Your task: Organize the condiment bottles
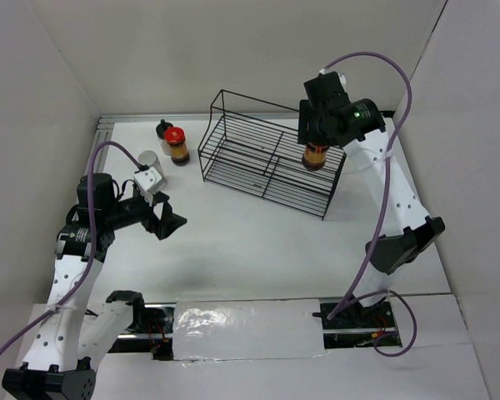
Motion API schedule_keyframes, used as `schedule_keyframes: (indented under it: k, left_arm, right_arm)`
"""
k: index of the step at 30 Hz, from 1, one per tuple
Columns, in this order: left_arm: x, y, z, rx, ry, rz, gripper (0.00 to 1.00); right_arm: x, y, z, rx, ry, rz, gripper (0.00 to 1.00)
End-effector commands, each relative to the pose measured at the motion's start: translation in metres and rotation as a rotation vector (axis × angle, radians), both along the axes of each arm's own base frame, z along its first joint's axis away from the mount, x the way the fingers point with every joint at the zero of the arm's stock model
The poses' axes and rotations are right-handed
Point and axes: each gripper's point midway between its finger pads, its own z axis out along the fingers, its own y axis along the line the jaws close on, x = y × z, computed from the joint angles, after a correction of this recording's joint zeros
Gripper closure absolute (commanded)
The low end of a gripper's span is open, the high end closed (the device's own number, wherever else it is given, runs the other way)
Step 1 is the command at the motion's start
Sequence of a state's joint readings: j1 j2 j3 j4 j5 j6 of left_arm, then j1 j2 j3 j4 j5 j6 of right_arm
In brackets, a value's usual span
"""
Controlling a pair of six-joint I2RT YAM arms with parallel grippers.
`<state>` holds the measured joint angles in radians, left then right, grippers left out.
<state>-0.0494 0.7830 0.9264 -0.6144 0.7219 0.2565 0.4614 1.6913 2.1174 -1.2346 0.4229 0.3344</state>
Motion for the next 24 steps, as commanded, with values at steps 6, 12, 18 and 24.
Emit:
schedule_keyframes:
  k: [6, 12, 18, 24]
  left_arm:
    - [0.002, -0.001, 0.005, -0.016, -0.009, 0.009, 0.03]
    - [0.005, 0.001, 0.004, -0.004, -0.018, 0.020, 0.02]
    - [0.005, -0.001, 0.008, -0.027, -0.015, 0.026, 0.01]
    - [0.013, 0.004, 0.019, -0.060, -0.011, 0.104, 0.01]
  right_arm:
    - [0.021, -0.036, -0.006, 0.022, -0.033, -0.025, 1.00]
    - [0.033, -0.046, -0.032, 0.049, 0.011, -0.018, 1.00]
    - [0.040, -0.044, -0.047, 0.083, 0.033, 0.014, 1.00]
    - [0.044, -0.048, -0.061, 0.078, 0.065, 0.016, 0.77]
